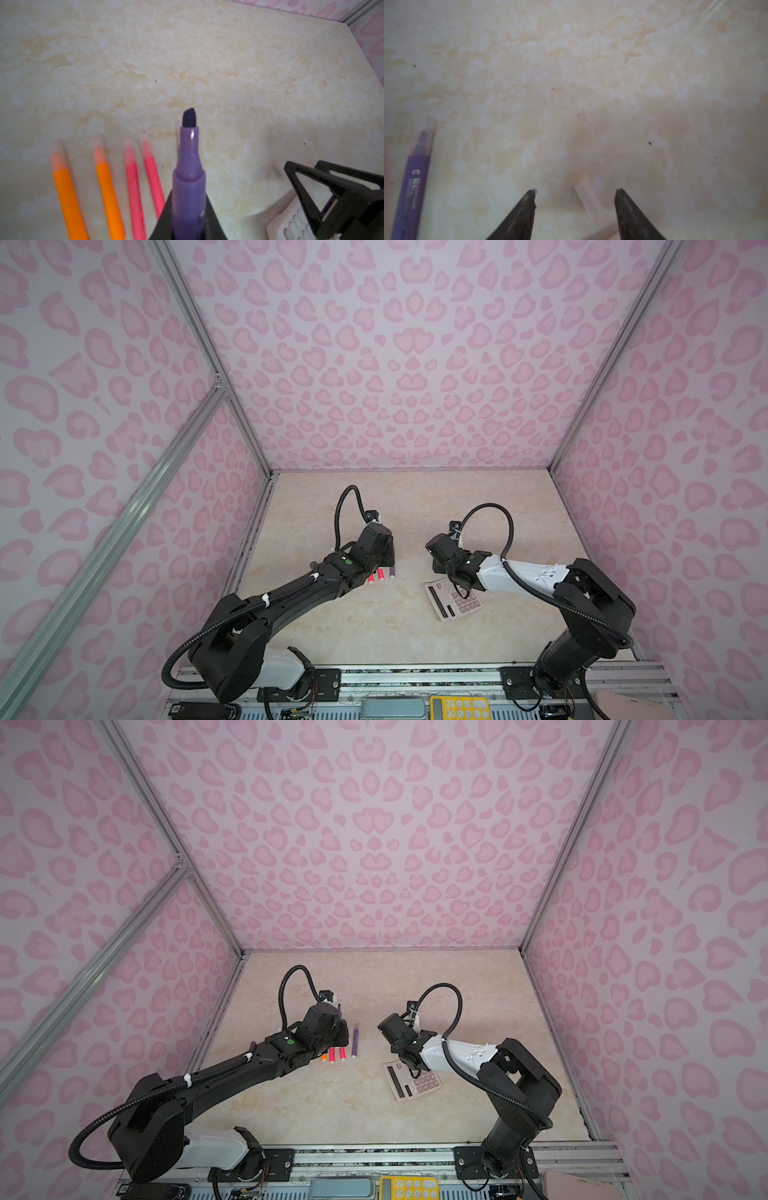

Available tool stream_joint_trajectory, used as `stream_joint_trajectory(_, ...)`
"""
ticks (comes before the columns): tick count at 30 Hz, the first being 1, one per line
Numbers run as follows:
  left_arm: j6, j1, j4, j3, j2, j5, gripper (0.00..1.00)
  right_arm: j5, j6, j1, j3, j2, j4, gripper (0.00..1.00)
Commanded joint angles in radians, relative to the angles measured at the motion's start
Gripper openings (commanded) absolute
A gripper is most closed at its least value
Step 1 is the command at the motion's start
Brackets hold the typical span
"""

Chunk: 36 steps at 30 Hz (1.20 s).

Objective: Insert the pens into the pen caps
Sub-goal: 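Lower the right gripper over a translucent cap beside the calculator, then close the right gripper on the translucent cap and lift it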

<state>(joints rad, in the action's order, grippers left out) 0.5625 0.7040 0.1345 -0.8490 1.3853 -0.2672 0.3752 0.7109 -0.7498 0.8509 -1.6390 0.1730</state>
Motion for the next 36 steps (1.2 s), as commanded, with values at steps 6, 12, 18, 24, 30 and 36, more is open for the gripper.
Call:
stream_joint_trajectory(6,-0.011,-0.001,0.002,-0.013,0.004,-0.018,0.03,-0.169,-0.135,0.055,0.002,-0.023,-0.049,0.58)
stream_joint_trajectory(12,-0.012,-0.001,0.005,-0.016,0.009,-0.022,0.03,-0.171,-0.146,0.050,0.039,-0.047,-0.004,0.50)
stream_joint_trajectory(18,-0.012,0.000,0.004,-0.016,0.009,-0.021,0.03,-0.114,-0.158,0.049,0.093,-0.102,0.071,0.46)
stream_joint_trajectory(24,-0.012,-0.001,0.004,-0.016,0.008,-0.021,0.03,-0.084,-0.167,0.051,0.125,-0.148,0.107,0.45)
stream_joint_trajectory(30,-0.011,0.000,0.014,-0.022,0.017,-0.029,0.03,-0.110,-0.165,0.050,0.126,-0.158,0.108,0.44)
stream_joint_trajectory(36,-0.001,0.000,0.021,-0.020,0.005,-0.016,0.03,-0.087,-0.153,0.052,0.145,-0.170,0.143,0.40)
